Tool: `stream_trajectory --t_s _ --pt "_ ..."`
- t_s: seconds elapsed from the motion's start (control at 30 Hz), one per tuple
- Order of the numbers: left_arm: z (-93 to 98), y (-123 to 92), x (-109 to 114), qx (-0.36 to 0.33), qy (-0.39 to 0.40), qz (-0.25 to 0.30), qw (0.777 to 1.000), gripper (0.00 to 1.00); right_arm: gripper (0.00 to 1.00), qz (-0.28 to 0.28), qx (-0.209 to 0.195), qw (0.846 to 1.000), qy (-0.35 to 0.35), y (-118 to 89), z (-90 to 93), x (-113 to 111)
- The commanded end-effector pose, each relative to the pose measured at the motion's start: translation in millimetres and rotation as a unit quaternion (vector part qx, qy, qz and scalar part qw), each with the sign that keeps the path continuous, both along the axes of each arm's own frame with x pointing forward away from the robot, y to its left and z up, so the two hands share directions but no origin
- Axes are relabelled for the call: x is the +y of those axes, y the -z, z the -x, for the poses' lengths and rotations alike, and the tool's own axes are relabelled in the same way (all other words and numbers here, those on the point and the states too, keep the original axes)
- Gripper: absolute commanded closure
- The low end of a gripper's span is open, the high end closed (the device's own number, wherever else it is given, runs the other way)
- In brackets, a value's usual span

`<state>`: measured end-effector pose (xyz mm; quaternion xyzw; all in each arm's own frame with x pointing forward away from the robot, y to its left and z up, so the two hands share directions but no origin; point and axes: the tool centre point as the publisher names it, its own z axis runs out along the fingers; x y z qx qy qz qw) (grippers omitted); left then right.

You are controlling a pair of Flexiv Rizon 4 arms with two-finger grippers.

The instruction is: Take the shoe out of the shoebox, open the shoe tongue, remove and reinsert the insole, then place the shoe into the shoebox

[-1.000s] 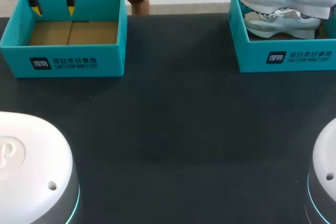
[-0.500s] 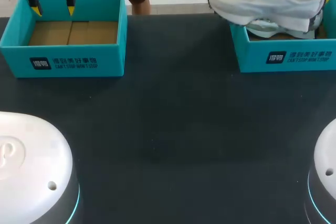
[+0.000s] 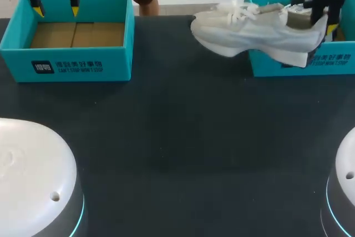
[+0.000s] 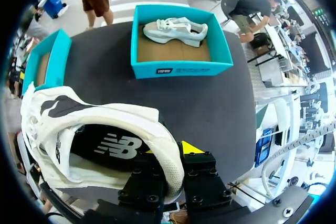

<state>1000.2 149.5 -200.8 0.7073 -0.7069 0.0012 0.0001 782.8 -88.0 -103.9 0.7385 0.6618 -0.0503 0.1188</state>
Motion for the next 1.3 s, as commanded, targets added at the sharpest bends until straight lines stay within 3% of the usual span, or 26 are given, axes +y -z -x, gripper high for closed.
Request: stream_trajectory --t_s 0.03,0.43,0.57,0.8,0.97,1.23,1.3 --pt "0.1 -0.3 0.1 0.000 0.000 0.000 1.000 0.00 1.00 0.001 -0.013 1.000 -0.002 -0.8 3.8 1.1" --pt "0.1 -0.3 0.1 0.000 0.000 0.000 1.000 0.00 1.00 0.001 -0.013 1.000 -0.002 -0.8 3.8 1.1" --pt "0.1 -0.3 0.1 0.000 0.000 0.000 1.000 0.00 1.00 0.031 -0.009 0.999 -0.028 25.1 31.6 53.6" --pt "0.1 -0.3 0.1 0.000 0.000 0.000 1.000 0.00 1.00 0.025 -0.011 0.998 -0.060 64.9 70.0 116.4" --pt "0.1 -0.3 0.1 0.000 0.000 0.000 1.000 0.00 1.00 0.057 -0.009 0.996 -0.072 94.5 86.3 136.0" --pt "0.1 -0.3 0.1 0.000 0.000 0.000 1.000 0.00 1.00 0.067 0.002 0.994 -0.089 142.2 97.8 144.2" --pt "0.1 -0.3 0.1 0.000 0.000 0.000 1.000 0.00 1.00 0.042 0.005 0.995 -0.093 152.8 99.4 144.3"
